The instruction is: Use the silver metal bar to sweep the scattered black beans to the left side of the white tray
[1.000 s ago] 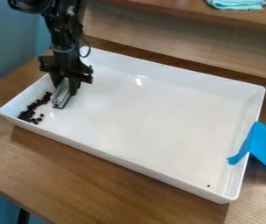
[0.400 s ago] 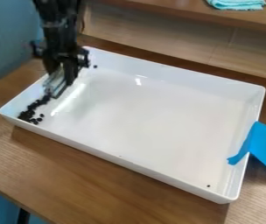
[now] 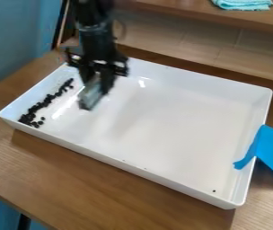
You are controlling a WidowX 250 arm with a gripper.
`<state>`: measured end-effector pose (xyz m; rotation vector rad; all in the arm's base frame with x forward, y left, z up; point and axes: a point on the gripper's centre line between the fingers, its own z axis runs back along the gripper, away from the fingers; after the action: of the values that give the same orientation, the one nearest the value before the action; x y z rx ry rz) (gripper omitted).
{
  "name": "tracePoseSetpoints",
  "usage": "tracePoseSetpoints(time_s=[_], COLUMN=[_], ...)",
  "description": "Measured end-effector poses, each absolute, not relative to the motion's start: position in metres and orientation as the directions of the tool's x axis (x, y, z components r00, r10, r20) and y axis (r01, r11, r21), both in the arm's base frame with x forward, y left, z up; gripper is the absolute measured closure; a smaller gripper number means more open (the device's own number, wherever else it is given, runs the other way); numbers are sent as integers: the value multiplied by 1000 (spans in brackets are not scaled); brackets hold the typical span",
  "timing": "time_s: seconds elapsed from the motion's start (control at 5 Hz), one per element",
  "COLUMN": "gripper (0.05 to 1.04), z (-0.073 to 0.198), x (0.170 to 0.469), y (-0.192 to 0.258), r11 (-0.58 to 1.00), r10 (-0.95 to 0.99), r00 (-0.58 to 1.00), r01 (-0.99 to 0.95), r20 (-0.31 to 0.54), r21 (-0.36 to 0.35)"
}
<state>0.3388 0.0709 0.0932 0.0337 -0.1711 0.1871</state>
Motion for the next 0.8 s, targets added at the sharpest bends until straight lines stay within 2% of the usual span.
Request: tracePoseSetpoints(time_s=[0.4, 0.8], gripper=[691, 691], z=[79, 70], x=[349, 353], y=[22, 8], r11=[985, 986], r10=[160, 137], r00=[974, 973], r01=[-168, -152], r20=[163, 187], r21=[36, 70])
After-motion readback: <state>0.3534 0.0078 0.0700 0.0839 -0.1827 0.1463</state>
